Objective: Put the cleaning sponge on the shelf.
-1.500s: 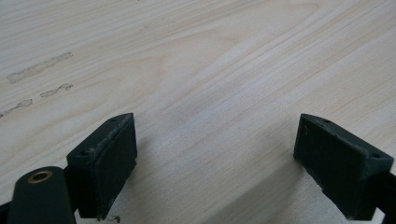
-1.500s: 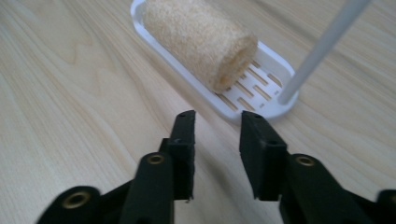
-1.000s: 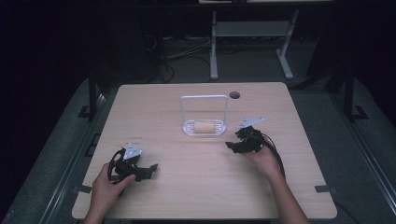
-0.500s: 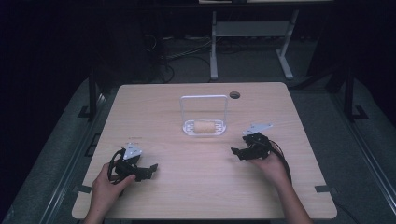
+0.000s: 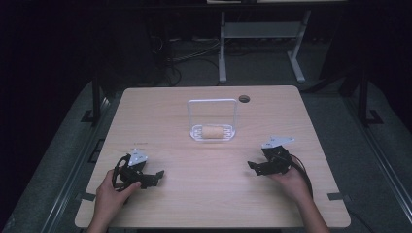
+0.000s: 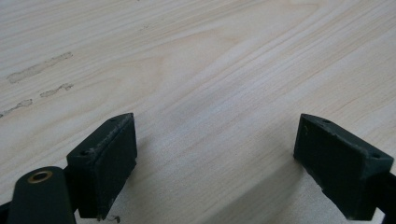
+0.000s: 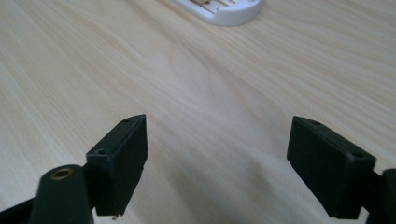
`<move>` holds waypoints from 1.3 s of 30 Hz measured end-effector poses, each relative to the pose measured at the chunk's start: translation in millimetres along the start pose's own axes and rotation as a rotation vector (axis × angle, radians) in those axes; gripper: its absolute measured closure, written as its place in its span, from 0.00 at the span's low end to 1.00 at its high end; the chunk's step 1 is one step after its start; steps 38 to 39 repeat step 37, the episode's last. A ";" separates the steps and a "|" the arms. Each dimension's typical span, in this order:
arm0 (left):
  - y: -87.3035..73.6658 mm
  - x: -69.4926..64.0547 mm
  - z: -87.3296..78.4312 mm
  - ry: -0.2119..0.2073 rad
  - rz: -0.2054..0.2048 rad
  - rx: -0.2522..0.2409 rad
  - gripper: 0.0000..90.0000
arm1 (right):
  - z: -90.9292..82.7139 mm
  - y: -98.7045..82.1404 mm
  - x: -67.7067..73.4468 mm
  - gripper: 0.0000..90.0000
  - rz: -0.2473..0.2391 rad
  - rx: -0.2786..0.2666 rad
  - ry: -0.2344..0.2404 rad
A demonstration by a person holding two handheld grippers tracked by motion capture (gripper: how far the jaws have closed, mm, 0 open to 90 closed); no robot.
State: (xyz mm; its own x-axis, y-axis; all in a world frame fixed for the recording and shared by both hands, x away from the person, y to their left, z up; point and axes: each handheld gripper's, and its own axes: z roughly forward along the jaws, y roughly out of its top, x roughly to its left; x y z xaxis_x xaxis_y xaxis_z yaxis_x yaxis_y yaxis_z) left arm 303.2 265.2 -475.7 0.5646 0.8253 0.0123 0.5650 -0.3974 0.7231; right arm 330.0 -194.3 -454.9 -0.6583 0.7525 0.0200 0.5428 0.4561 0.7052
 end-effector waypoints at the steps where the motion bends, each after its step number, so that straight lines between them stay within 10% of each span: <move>1: 0.0 0.0 0.0 0.000 0.000 0.000 0.14 | -1.9 -2.1 0.2 0.21 -0.001 0.001 -0.001; 39: -0.2 -0.3 -0.3 -0.001 0.000 0.000 0.14 | -31.6 -67.3 3.5 0.16 0.077 -0.011 -0.064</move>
